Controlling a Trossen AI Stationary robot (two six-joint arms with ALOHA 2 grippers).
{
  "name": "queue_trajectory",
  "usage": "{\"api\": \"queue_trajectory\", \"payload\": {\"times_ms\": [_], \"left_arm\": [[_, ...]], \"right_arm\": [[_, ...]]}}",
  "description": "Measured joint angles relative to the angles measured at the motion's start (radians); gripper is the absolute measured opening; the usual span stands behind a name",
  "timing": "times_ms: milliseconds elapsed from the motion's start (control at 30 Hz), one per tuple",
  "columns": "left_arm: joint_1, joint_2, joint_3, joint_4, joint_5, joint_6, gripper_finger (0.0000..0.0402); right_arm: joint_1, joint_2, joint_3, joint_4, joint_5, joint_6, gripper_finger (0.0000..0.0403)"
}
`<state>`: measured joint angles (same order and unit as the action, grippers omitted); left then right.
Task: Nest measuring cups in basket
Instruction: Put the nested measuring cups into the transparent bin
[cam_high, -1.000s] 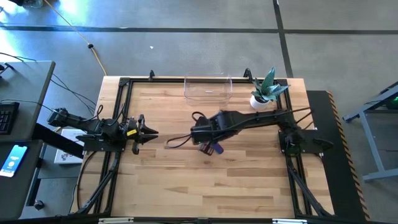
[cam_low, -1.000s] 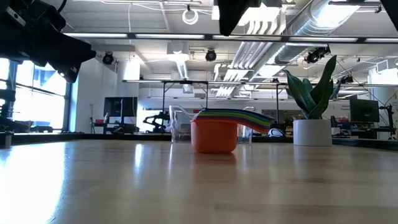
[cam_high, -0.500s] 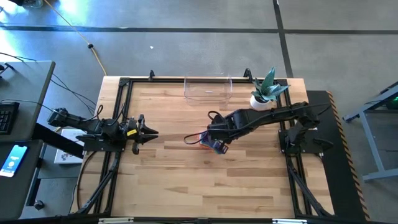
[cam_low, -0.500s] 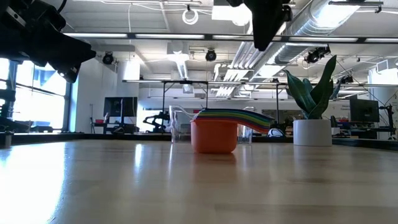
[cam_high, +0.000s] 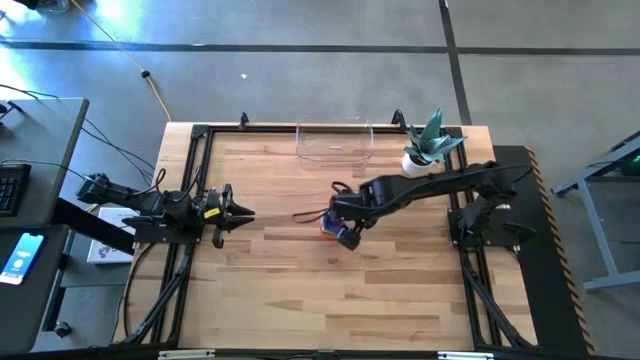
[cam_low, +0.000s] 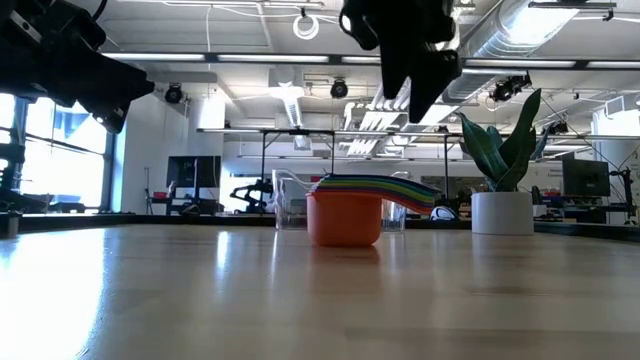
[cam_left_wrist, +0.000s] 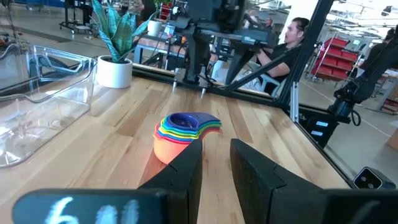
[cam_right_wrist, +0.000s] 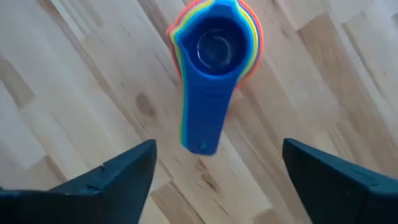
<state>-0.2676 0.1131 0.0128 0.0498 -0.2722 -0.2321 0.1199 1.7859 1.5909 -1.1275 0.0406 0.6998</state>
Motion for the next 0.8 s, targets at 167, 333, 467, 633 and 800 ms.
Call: {"api": "queue_trajectory", "payload": {"times_ms": [167,333,467,633,800], "left_arm": [[0.0,0.0,0.0,0.0,0.0,0.0,0.0074],[0.0,0.0,0.0,0.0,0.0,0.0,0.0074],[0.0,0.0,0.0,0.0,0.0,0.0,0.0074],[0.0,0.0,0.0,0.0,0.0,0.0,0.0074],[0.0,0.0,0.0,0.0,0.0,0.0,0.0074]], "right_arm": [[-0.033,0.0,-0.058,0.077,-0.038,0.047,0.0365],[-0.044,0.0,-0.109,0.136,-0.033,0.086,0.0366],[-0.041,0.013,-0.115,0.173,0.001,0.087,0.0366],[-0.027,0.055,-0.115,0.201,-0.017,0.087,0.0366],[0.002,0.09,-0.115,0.228,-0.024,0.086,0.0366]]}}
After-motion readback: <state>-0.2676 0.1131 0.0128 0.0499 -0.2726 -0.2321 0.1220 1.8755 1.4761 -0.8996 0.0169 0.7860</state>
